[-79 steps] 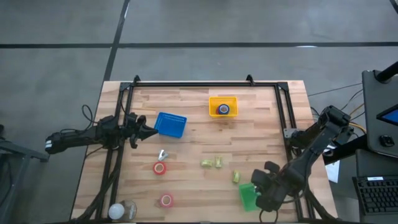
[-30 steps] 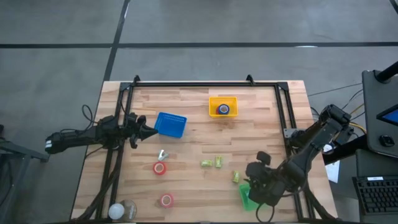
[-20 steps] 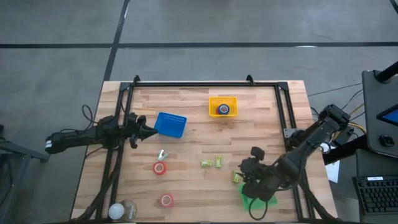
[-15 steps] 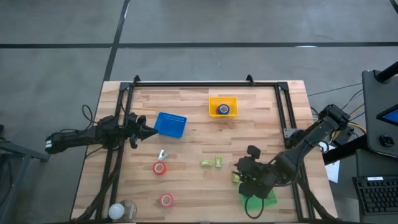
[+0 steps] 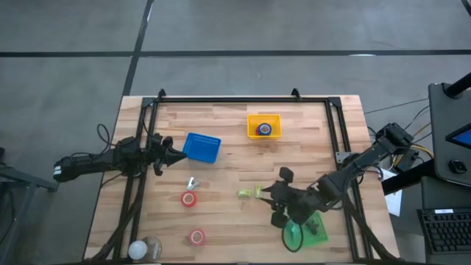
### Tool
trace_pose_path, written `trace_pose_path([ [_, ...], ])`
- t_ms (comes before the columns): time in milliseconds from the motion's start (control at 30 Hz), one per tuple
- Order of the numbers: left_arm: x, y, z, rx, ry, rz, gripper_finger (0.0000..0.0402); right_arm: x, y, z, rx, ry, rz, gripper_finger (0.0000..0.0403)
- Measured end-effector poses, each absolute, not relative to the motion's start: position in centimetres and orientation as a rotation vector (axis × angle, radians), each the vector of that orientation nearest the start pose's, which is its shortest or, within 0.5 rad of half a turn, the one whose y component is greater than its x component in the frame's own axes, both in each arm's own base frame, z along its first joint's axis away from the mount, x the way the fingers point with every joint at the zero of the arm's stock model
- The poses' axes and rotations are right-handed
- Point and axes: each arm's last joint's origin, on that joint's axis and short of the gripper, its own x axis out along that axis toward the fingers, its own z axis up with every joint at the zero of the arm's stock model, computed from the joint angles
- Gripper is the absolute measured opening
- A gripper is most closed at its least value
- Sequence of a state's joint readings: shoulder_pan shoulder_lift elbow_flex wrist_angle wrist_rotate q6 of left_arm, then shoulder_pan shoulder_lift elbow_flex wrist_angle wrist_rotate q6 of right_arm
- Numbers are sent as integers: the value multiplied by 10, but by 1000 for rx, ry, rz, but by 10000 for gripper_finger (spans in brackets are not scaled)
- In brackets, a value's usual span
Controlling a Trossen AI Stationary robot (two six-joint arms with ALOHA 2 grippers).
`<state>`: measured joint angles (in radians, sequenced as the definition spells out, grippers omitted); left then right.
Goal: Pick and place Stapler, Stapler remover, tape
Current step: Put the right green stapler pin box into the blue bin
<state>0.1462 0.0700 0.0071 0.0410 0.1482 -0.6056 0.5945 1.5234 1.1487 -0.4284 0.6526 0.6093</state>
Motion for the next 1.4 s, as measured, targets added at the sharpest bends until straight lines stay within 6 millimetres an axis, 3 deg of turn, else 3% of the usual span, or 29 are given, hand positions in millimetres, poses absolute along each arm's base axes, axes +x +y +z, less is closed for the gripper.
trace_pose_path([
  [133, 101, 11, 164, -609, 22, 5, 23, 279, 153, 258, 187, 655, -252, 129],
  [333, 101, 11, 164, -609, 22, 5, 23, 285, 142, 239, 377, 872, -82, 150],
  [467, 101, 11, 164, -609, 22, 5, 23, 281, 140, 233, 378, 963, -39, 179],
  [567, 101, 11, 164, -609, 22, 5, 23, 276, 139, 230, 283, 1013, -6, 209],
  [1000, 101, 11, 164, -609, 21, 5, 23, 274, 140, 219, 258, 1080, -22, 322],
  [1400, 101, 11, 164, -610, 28, 7, 23, 283, 143, 183, 247, 1255, -15, 327],
])
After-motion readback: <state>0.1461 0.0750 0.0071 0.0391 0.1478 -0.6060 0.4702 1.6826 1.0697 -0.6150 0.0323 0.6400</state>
